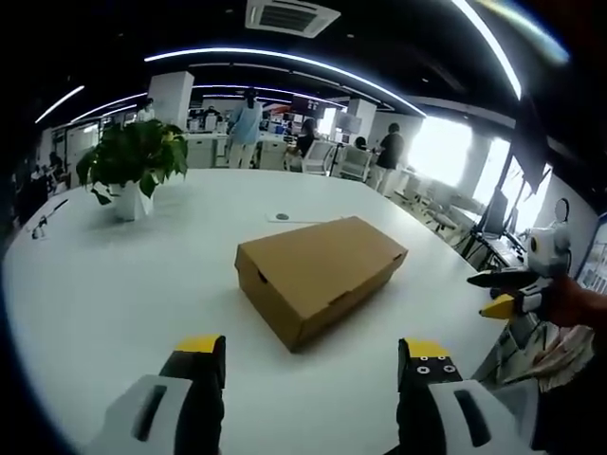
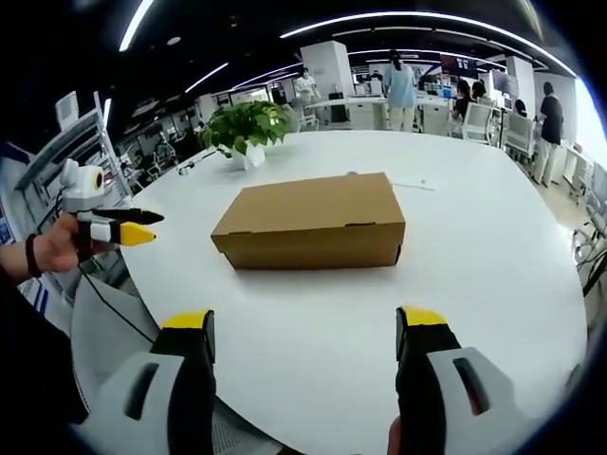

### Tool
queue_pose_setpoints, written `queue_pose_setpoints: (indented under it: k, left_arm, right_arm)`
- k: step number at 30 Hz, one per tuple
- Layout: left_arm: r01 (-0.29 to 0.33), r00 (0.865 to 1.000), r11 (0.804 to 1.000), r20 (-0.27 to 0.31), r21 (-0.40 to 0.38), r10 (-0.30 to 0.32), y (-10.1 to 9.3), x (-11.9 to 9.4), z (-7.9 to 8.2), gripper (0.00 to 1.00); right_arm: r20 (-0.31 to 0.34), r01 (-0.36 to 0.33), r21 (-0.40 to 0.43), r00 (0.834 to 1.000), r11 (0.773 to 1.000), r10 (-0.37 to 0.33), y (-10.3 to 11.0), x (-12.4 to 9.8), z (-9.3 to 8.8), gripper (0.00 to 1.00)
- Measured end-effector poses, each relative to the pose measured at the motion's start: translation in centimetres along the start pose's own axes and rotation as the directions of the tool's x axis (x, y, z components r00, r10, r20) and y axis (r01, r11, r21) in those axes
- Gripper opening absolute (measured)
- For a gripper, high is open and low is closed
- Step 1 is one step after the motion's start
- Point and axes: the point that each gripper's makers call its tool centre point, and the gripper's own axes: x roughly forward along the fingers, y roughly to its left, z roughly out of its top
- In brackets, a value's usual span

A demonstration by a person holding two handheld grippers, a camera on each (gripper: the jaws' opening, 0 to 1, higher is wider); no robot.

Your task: Operate the shoe box by opening the lid, removing the specified soft item, and placing it in the target area until the item is outside and the box remains undamaged.

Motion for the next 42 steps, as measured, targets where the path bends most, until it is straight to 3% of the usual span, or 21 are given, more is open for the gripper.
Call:
queue_pose_setpoints:
  k: [15, 28, 34, 42]
  left_arm:
    - [-0.008, 1.0, 0.998, 0.024, -0.056, 0.009, 1.6, 3.7, 2.2, 0.74]
    - [0.008, 1.0, 0.998, -0.002, -0.069, -0.008, 2.3, 8.1, 2.1, 0.73]
    - [0.019, 1.0, 0.996, -0.001, -0.091, -0.019, 2.5, 9.7, 2.4, 0.73]
    - [0.048, 0.998, 0.993, -0.037, -0.103, -0.052, 2.1, 11.8, 1.5, 0.71]
  right_arm:
    - [-0.004, 0.008, -0.016, 1.0, 1.0, -0.008, -5.8, 4.0, 3.6, 0.73]
    - [-0.004, -0.034, 0.003, 0.999, 0.999, 0.034, -7.6, 9.4, 6.0, 0.71]
    - [-0.02, -0.047, 0.026, 0.999, 0.999, 0.048, -8.1, 11.4, 5.7, 0.7]
    - [-0.032, -0.06, 0.064, 0.998, 0.996, 0.062, -8.8, 13.2, 5.8, 0.69]
